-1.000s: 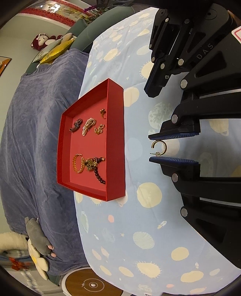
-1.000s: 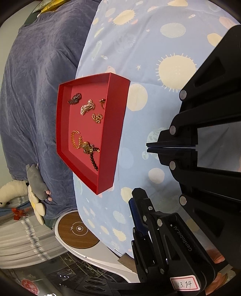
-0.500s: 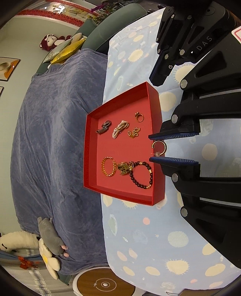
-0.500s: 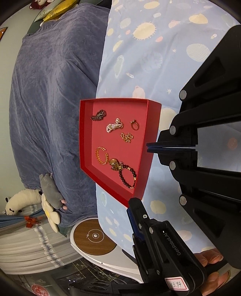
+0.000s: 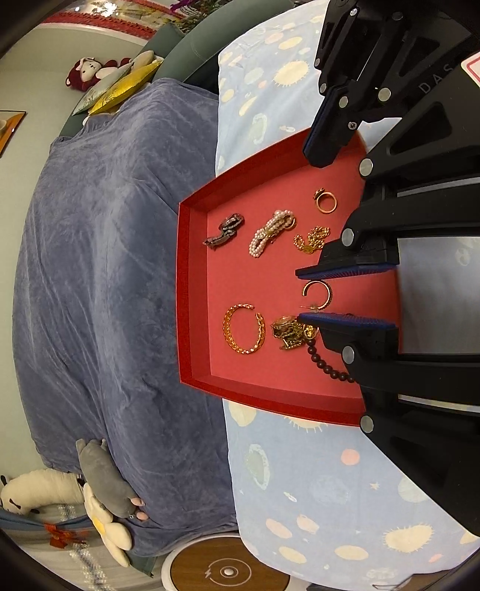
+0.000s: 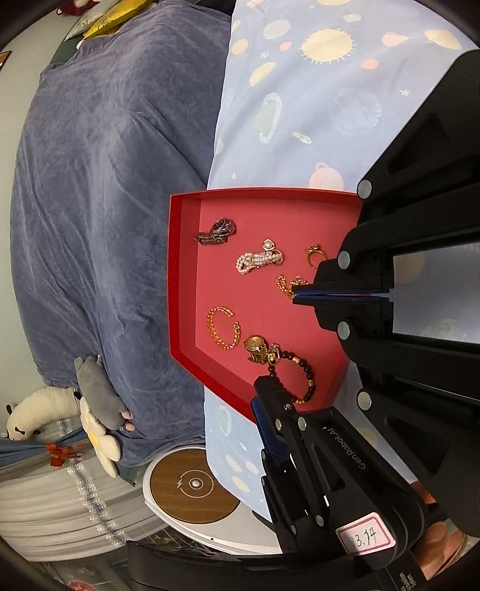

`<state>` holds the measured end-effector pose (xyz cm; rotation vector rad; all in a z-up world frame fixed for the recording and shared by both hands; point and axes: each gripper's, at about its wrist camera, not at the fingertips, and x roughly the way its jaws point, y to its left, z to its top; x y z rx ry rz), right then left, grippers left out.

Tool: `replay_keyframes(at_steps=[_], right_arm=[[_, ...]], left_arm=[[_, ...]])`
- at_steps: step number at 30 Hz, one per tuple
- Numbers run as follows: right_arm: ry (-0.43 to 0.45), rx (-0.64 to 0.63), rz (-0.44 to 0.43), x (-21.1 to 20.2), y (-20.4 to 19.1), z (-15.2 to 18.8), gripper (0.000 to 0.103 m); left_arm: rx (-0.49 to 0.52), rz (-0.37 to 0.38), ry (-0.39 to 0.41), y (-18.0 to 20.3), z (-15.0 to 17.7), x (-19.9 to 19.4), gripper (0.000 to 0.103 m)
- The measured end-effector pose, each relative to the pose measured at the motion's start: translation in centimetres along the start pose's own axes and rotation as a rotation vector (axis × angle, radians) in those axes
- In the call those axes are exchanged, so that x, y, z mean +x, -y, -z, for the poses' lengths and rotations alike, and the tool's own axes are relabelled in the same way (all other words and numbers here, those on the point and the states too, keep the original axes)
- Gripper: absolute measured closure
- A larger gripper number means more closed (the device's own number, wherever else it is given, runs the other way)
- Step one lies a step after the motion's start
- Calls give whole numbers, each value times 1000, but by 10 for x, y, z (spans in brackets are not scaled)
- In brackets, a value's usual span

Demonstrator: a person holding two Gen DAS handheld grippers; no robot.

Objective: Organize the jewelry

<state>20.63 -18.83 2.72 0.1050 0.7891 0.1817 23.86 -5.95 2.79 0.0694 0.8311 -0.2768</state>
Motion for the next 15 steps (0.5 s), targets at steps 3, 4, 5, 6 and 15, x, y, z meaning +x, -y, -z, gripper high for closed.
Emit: replay_keyframes(at_steps=[3,4,5,6,15], right_arm=[[1,17,1,16,4,-8,103],[0,21,2,21,5,-10,103],[-3,27,0,26,7,-12,103],[-7,29,0,30,8,-14,103],[-59,29,24,59,12,-15,99]], left_arm=[[0,-14,-27,-2,-5,21,88],[3,-14,-34,-4,-6,26,87],[6,-27,-42,-5,-6,32,87],[10,-41,-48,-5,-7,37,87],[-13,-107,-39,-15,-8,51,36]])
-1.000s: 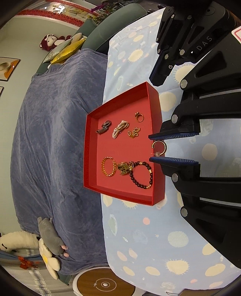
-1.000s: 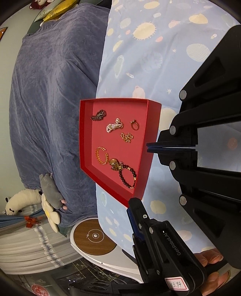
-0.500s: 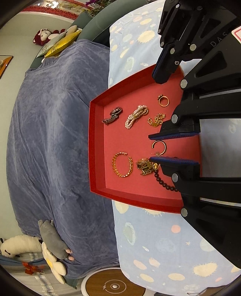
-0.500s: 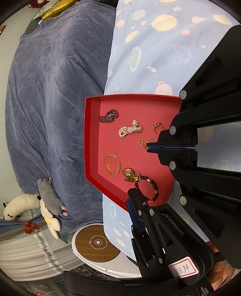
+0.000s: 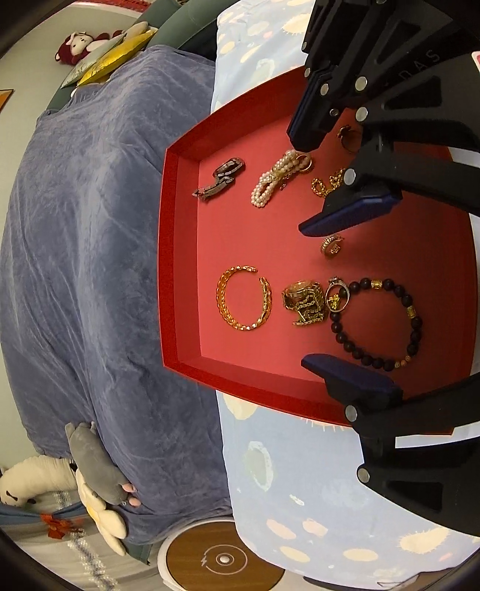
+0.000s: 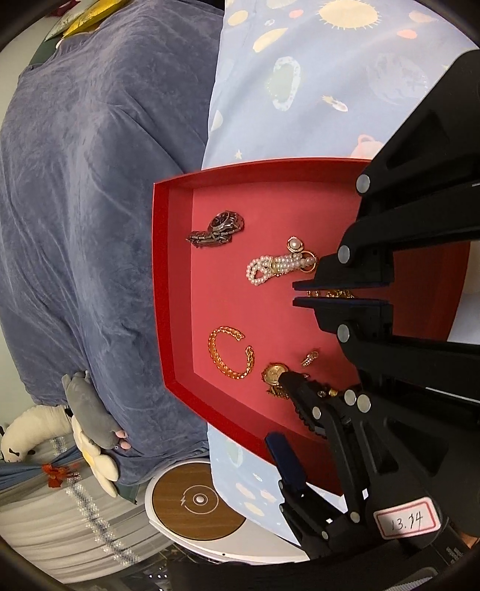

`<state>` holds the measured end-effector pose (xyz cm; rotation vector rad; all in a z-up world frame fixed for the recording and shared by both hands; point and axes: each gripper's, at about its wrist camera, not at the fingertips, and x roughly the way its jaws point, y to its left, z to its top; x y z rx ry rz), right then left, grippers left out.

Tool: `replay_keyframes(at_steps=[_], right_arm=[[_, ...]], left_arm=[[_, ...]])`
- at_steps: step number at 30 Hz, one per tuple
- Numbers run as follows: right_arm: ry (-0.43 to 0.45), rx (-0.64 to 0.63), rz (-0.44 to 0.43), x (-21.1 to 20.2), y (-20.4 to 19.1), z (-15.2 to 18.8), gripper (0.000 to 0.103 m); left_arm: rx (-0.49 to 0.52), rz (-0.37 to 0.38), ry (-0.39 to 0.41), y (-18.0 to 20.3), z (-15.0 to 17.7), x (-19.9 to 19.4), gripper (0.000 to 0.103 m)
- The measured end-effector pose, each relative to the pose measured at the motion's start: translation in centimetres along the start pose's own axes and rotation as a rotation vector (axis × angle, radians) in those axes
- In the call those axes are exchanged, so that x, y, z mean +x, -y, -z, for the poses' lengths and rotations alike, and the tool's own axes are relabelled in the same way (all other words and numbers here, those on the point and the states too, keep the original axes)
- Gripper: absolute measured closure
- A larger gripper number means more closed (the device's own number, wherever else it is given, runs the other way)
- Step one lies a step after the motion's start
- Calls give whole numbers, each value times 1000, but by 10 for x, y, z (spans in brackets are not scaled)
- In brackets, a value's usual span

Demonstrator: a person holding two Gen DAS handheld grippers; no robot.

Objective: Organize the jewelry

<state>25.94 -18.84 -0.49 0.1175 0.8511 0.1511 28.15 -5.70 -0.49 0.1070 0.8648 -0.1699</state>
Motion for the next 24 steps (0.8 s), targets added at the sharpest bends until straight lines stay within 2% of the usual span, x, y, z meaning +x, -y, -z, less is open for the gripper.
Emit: replay_keyframes(at_steps=[1,2,3,5,7,17,24], right_arm=[[-1,-2,12,1,0,1,96],[-4,-1,30,1,2,2,85],[-3,0,45,1,3,2,78],[23,6,66,-4,7,4,45],[57,17,49,-14,10,6,30],[63,-20,58,-54,-3,15,28],[74,-7,44,-89,-14,33,28]], left_arm=[[-3,-15,-5,-1,0,1,34],[-5,-28,-5,-3,1,2,34],[-8,-37,-8,-5,2,2,34],[-26,-38,-29,-11,4,3,34],[-54,-7,-42,-19,5,2,32],[-42,-4,-11,-19,17,-39,30],[-38,4,11,-21,30,-77,30]])
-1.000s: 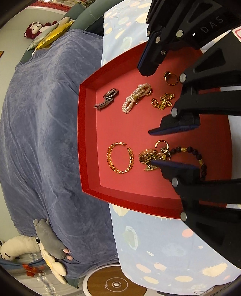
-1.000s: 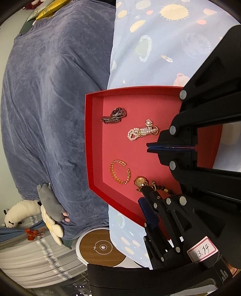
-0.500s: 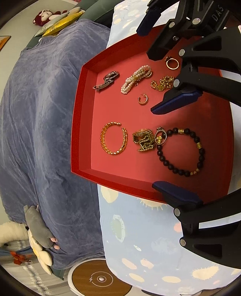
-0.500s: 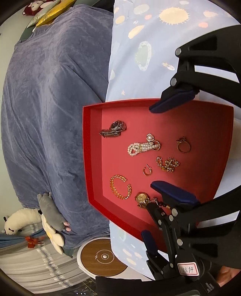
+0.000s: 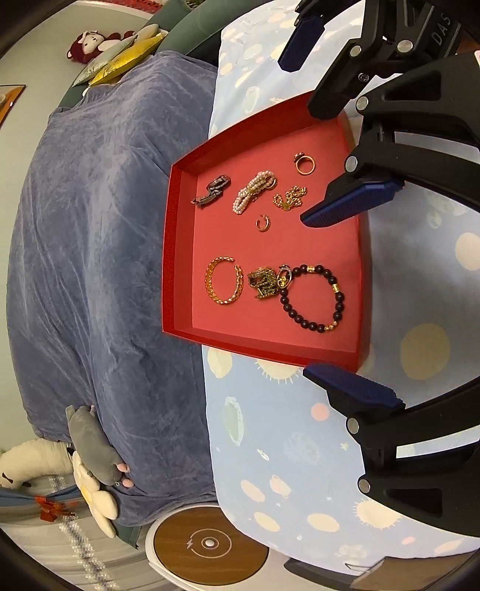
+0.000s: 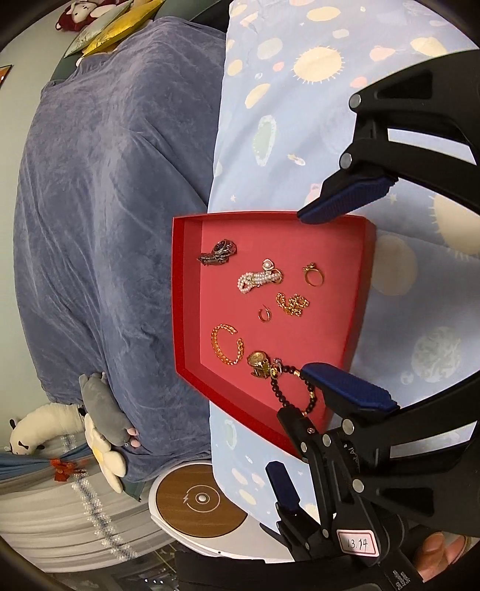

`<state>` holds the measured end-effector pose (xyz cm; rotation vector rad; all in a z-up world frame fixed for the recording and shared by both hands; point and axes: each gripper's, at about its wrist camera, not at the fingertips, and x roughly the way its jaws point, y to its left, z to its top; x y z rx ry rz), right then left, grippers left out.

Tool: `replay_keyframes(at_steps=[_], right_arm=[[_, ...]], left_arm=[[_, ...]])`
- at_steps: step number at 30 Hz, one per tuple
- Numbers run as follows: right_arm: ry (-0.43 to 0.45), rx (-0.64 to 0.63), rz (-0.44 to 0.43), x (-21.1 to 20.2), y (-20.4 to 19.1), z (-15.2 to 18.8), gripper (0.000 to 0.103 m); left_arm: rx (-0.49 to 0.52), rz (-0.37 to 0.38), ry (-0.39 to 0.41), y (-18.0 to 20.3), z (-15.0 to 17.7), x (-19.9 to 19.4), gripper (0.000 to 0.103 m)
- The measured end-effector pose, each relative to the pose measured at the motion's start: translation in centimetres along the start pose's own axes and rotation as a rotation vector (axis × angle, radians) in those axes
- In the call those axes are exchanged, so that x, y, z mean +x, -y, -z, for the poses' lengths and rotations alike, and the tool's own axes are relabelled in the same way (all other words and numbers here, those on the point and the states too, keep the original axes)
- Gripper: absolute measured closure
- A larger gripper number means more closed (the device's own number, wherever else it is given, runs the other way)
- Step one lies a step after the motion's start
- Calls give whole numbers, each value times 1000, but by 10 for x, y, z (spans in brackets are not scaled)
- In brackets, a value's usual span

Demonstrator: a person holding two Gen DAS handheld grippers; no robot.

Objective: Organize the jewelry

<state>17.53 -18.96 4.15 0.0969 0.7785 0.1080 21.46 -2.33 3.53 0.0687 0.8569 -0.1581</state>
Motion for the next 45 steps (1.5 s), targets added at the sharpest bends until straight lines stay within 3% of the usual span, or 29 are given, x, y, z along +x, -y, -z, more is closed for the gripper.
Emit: replay_keyframes(at_steps=[25,45], right_arm=[[1,51,11,-57,-6,65,23],[-16,13,49,-47,-15,75,15]], left_arm=[[-34,23,-32,8,71,-51,30],[-67,-24,-74,-3,85,-44,30]])
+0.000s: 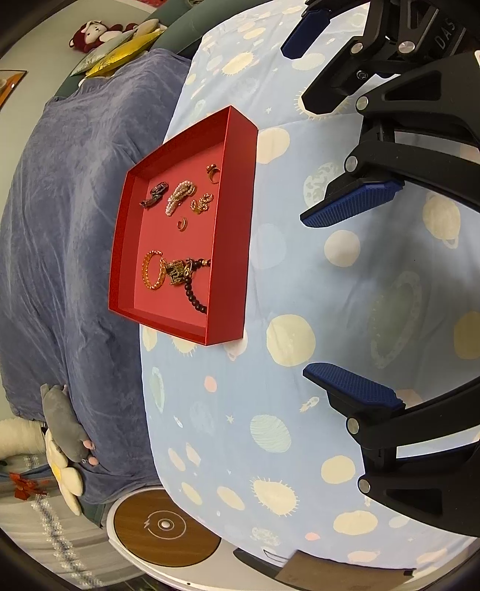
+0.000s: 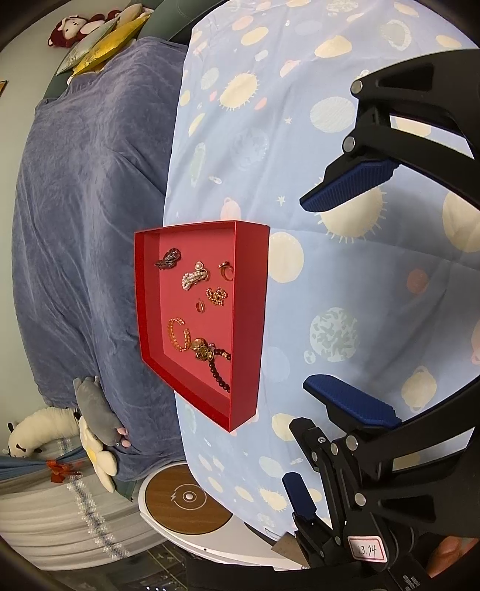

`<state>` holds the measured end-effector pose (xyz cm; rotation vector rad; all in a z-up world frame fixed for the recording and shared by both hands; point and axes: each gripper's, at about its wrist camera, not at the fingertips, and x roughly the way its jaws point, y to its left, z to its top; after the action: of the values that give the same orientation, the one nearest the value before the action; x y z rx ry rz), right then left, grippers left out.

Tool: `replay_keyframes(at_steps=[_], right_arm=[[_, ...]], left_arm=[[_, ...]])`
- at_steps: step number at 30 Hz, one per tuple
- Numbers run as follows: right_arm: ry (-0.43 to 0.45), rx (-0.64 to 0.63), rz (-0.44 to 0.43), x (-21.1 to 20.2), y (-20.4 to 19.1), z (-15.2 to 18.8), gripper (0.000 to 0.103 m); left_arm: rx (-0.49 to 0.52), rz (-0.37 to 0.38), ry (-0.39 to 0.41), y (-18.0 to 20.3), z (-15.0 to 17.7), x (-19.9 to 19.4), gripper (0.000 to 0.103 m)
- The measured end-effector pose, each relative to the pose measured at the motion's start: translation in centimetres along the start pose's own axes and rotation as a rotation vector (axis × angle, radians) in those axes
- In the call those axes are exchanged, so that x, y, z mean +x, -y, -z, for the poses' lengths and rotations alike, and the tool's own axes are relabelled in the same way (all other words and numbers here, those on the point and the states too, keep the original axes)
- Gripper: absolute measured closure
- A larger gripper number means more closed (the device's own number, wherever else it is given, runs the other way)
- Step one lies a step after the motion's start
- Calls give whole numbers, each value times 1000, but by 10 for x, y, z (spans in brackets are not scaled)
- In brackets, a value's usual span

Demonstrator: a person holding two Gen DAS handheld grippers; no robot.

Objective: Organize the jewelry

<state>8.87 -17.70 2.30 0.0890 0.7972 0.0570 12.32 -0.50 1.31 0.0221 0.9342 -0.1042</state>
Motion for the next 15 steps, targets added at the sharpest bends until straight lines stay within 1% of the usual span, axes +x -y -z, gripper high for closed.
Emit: replay_keyframes(at_steps=[5,15], right_arm=[[-18,-5,-10,4,-3,2,14],[-12,-26,-4,2,-9,5,14]], left_arm=[[-6,-8,-13,-4,2,4,30],[10,-28,-3,-6,7,-1,30]])
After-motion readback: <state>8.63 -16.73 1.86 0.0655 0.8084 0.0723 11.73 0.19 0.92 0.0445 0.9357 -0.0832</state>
